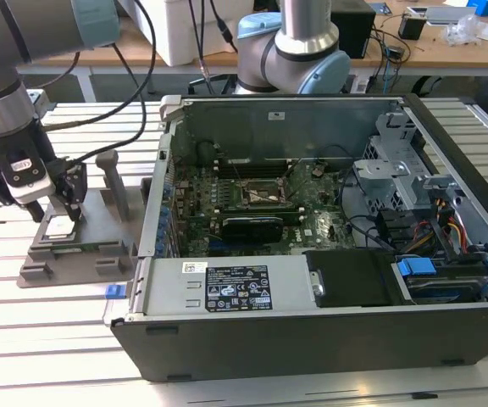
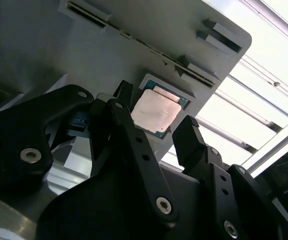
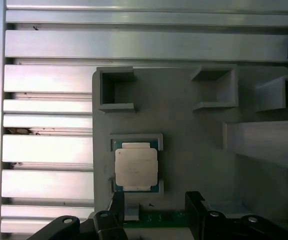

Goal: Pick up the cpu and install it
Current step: 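Pick up the cpu and move it towards the insertion slot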

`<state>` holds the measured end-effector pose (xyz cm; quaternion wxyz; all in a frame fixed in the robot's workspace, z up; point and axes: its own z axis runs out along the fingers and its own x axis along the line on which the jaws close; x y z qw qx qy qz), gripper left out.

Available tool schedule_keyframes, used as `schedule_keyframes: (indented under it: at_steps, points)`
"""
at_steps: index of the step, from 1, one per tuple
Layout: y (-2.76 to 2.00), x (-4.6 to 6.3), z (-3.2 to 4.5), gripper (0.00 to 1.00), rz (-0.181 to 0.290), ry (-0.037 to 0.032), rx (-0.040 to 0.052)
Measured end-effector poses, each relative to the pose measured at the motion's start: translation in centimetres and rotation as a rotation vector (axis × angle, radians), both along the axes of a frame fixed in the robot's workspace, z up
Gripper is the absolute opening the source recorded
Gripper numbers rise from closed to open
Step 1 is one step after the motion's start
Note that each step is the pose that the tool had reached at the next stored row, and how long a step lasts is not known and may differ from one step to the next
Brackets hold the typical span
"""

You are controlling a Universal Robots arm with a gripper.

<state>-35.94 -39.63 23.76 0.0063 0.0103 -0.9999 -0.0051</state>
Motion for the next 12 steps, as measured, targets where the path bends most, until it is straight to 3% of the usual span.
schedule_keyframes:
  at_steps: [3,12]
  points:
    - [0.49,-0.1,-0.96,0.60,0.010,0.0003,0.0000]
    - [1.50,-1.1,-2.74,0.60,0.031,0.0001,0.0011]
